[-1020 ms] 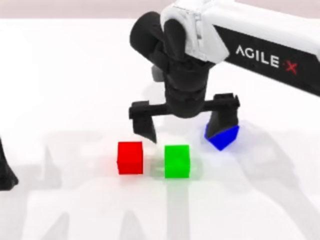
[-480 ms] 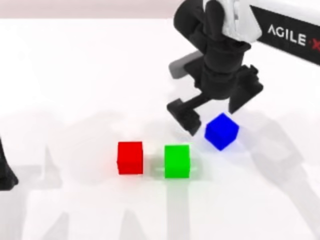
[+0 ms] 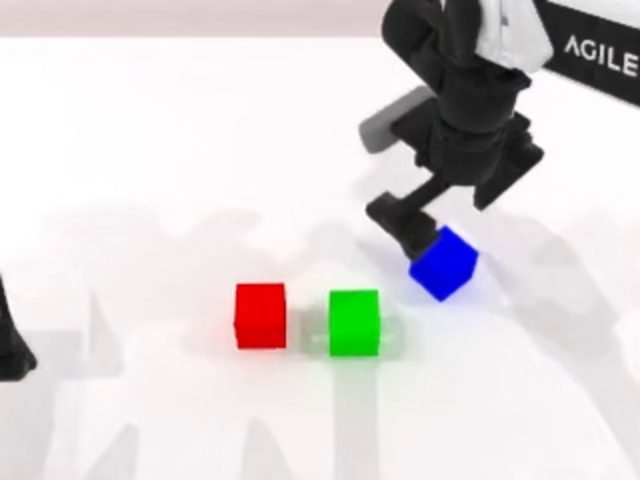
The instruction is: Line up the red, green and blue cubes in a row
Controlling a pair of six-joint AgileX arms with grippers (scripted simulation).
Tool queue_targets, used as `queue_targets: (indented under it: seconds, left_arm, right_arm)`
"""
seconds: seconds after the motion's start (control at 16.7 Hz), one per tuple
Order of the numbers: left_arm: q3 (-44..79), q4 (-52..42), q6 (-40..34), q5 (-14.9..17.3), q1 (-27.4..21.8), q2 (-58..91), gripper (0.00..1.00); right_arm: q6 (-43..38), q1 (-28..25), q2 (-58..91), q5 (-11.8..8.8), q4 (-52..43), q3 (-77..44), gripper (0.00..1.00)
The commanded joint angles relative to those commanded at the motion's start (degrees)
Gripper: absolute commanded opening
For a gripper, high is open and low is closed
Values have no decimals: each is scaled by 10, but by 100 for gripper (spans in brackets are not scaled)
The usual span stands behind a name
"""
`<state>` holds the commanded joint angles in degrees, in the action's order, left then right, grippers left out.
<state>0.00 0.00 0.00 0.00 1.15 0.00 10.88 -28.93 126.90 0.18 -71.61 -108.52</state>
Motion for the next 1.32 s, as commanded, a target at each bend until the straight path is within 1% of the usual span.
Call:
queue_targets:
  seconds: [0.18,0.3,0.6,0.72,0.96,1.32]
  left_arm:
    - [0,0,0,0,0,0,100]
    - [0,0,0,0,0,0,100]
    - [0,0,0,0,0,0,100]
    - [0,0,0,0,0,0,100]
    - [0,0,0,0,0,0,100]
    - [0,0,0,0,0,0,100]
  right_arm:
    - [-1,-3,1,0,1,1,100]
    - [-2,-2,6,0,22,18,100]
    - [-2,-1,38,0,140,98,100]
    - [-2,-1,48,0,170,120,100]
    - [-2,-1,51,1,176,125,100]
    - [-2,-1,51,1,176,125,55]
